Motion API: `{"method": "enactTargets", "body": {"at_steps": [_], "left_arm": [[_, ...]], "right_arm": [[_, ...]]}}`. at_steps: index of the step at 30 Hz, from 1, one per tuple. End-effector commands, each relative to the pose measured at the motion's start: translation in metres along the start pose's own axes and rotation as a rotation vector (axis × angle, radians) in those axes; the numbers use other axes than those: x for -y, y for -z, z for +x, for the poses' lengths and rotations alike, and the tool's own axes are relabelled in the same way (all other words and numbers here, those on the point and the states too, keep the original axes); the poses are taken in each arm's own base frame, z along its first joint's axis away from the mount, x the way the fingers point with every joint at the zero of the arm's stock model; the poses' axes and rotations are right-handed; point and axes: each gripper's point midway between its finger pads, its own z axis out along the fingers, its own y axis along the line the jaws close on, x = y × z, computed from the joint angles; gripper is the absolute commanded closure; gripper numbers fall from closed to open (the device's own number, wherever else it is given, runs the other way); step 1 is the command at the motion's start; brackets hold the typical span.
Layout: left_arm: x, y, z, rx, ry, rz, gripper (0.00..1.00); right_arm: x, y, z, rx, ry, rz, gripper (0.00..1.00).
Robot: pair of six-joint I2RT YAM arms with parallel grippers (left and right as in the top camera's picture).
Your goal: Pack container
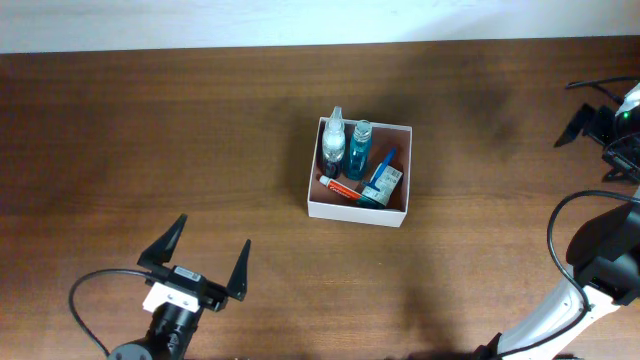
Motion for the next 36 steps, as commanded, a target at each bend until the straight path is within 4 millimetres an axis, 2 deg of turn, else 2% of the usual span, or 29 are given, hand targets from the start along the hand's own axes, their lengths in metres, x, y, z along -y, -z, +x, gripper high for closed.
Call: {"method": "enactTargets", "body": {"at_steps": [1,9,14,24,36], "left_arm": [[0.001,-0.001,0.009,0.008,-0.015,0.005,0.01],[-0.001,-0.005,0.018,0.081,-0.039,-0.007,0.01],[-0.010,-0.004,0.025,0.128,-0.066,-0.049,0.01],[-0.025,-0.003,0.031,0.102,-0.080,-0.112,0.01],[-0.034,0.002,0.102,-0.180,0.014,-0.153,0.00]], "right_arm": [[0.002,0.000,-0.001,0.005,0.007,0.008,0.01],[0.002,0.000,-0.001,0.005,0.007,0.008,0.01],[0.002,0.000,-0.001,0.005,0.007,0.008,0.01],[0.002,0.000,-0.001,0.005,0.007,0.008,0.01],[0.002,0.000,-0.001,0.005,0.007,0.008,0.01]]}}
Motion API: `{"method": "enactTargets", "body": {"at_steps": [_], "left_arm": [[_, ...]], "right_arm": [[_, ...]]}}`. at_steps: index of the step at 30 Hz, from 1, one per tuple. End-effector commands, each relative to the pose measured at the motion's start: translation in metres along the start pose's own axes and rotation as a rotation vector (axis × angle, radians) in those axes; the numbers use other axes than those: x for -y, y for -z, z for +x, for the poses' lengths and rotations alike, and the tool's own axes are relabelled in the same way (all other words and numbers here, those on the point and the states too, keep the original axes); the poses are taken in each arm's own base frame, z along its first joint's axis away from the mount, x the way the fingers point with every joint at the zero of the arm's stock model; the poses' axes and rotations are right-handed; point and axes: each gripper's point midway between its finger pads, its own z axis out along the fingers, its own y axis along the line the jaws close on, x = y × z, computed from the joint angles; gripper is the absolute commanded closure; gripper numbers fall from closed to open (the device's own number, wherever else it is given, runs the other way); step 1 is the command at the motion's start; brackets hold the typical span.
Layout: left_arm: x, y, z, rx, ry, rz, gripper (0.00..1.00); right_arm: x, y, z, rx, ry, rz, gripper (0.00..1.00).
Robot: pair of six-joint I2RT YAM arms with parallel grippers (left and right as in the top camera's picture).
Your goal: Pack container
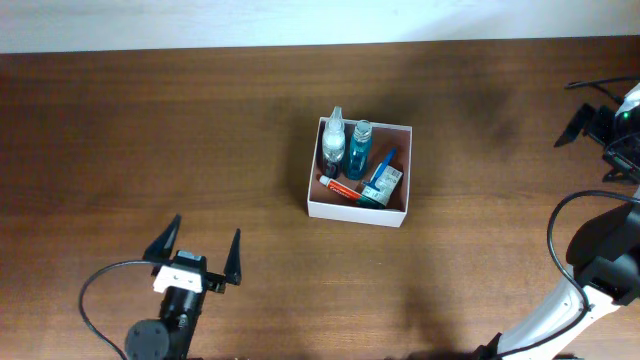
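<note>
A white box [358, 213] sits at the middle of the wooden table. It holds a dark spray bottle [333, 140], a blue bottle [359, 150], a red-and-white tube [340, 186] and a small blue packet [381, 184]. My left gripper [198, 252] stands open near the front left of the table, well clear of the box, with nothing between its fingers. My right gripper [598, 125] is at the far right edge; its fingers are too small and dark to judge.
A black cable [100, 300] loops beside the left arm. The right arm's white link [560, 310] and its cable [560, 225] fill the lower right corner. A pale wall strip [300, 20] runs along the table's far edge.
My left gripper has drawn slightly back toward the front edge and turned a little, its fingers standing a bit closer together but still open. The box, its contents and the right arm are unchanged.
</note>
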Motion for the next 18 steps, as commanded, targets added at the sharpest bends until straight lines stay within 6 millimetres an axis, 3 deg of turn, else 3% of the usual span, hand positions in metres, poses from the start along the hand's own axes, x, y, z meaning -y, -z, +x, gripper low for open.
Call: {"method": "enactTargets", "body": {"at_steps": [1,3,18], "left_arm": [[-0.005,0.001,0.015,-0.057,0.002,-0.028,0.00],[-0.006,0.002,0.027,-0.108,0.014,-0.039,0.01],[-0.006,0.002,0.028,-0.111,0.016,-0.037,0.01]], "right_arm": [[0.002,0.000,-0.001,0.005,0.008,0.008,0.01],[0.002,0.000,-0.001,0.005,0.008,0.008,0.01],[0.002,0.000,-0.001,0.005,0.008,0.008,0.01]]}}
